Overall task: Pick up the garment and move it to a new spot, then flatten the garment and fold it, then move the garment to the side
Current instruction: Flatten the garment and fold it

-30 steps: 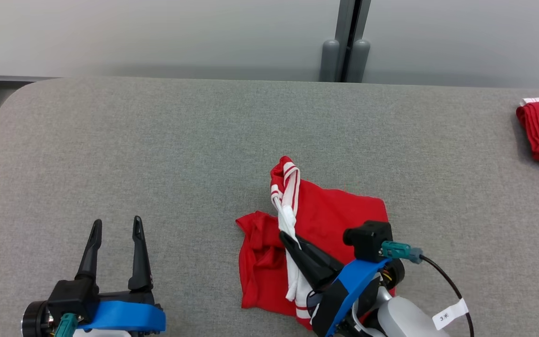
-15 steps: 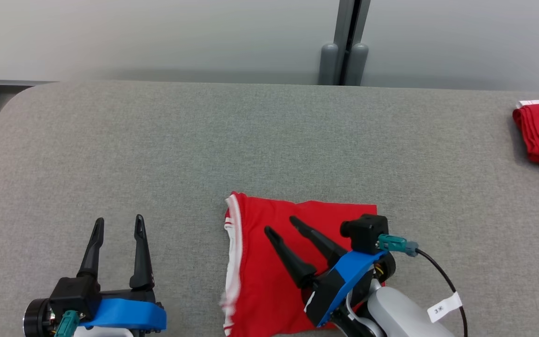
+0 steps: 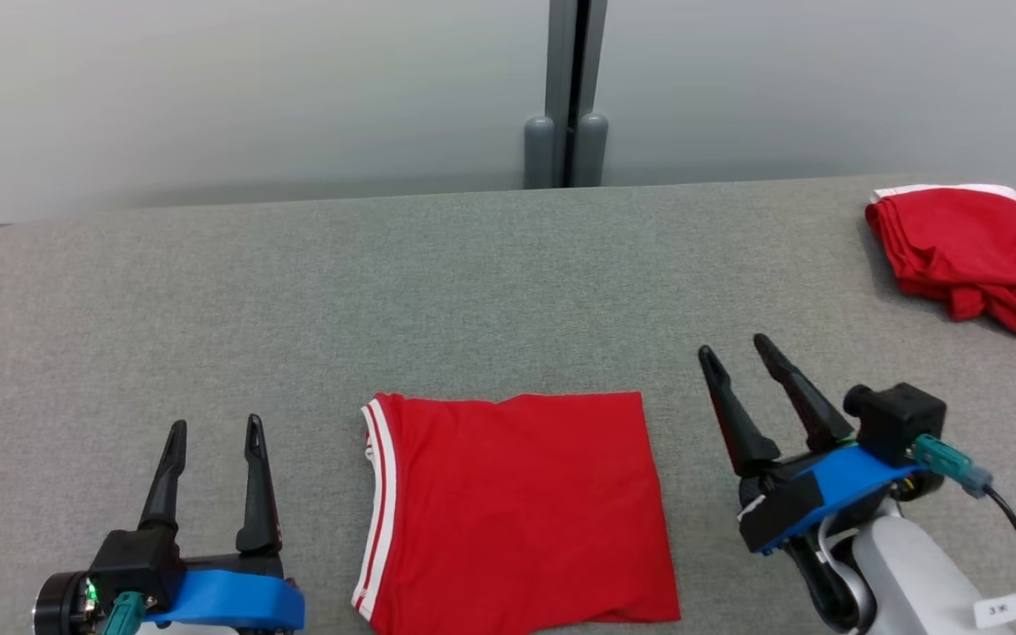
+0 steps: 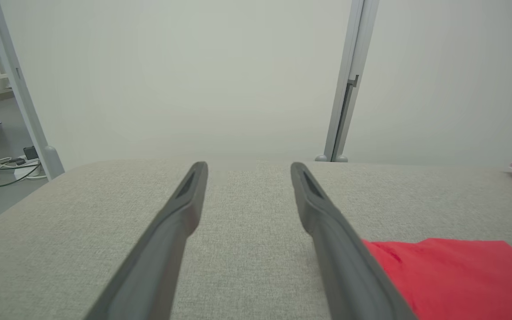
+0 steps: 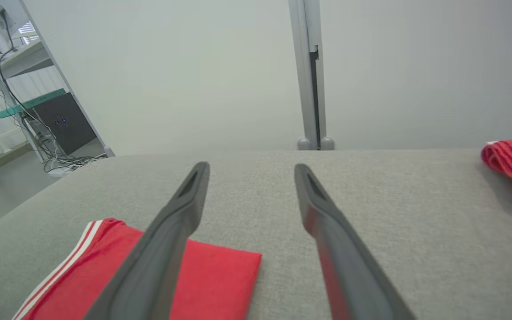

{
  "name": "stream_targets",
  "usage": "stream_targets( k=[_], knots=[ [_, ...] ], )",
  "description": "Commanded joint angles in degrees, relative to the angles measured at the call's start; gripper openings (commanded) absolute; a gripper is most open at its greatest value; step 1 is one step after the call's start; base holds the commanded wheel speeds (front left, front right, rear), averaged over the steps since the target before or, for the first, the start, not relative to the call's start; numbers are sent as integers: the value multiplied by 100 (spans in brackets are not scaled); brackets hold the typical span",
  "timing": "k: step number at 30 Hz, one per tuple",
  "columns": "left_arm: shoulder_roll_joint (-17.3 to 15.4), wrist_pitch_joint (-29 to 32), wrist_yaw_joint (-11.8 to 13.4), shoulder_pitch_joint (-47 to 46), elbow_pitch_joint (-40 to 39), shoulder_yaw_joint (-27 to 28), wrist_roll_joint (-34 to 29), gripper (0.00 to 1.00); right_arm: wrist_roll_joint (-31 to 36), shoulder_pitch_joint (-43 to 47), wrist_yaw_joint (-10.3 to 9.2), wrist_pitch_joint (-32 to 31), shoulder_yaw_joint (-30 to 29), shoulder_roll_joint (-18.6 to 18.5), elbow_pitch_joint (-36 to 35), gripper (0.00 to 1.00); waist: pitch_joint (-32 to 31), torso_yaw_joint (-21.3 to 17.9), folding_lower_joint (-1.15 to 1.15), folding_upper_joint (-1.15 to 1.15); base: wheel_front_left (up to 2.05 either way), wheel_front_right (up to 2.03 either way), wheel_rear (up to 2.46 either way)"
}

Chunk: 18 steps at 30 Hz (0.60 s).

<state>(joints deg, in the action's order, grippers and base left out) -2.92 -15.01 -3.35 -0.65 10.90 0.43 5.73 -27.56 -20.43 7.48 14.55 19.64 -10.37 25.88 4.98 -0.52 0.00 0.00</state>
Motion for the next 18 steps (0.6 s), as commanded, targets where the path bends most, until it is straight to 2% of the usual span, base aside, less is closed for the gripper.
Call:
stream_targets(
  k=[1,4,11,18],
  knots=[
    [3,-22,13,22,-9,21,-35,100,95,144,3,43,-119,-35,-99,100,-47,-78,0,0,0,0,0],
    [4,-22,30,37,-20,70,-54,100,369,423,2,60,-477,-85,-404,100,-75,-180,0,0,0,0,0],
    [2,-22,56,97,-44,121,-84,100,919,1169,3,64,-1144,76,-1235,100,-214,-296,0,0,0,0,0],
    [1,-22,84,214,14,68,-138,100,1249,1848,3,65,-1563,293,-1617,100,-410,-252,0,0,0,0,0]
  ],
)
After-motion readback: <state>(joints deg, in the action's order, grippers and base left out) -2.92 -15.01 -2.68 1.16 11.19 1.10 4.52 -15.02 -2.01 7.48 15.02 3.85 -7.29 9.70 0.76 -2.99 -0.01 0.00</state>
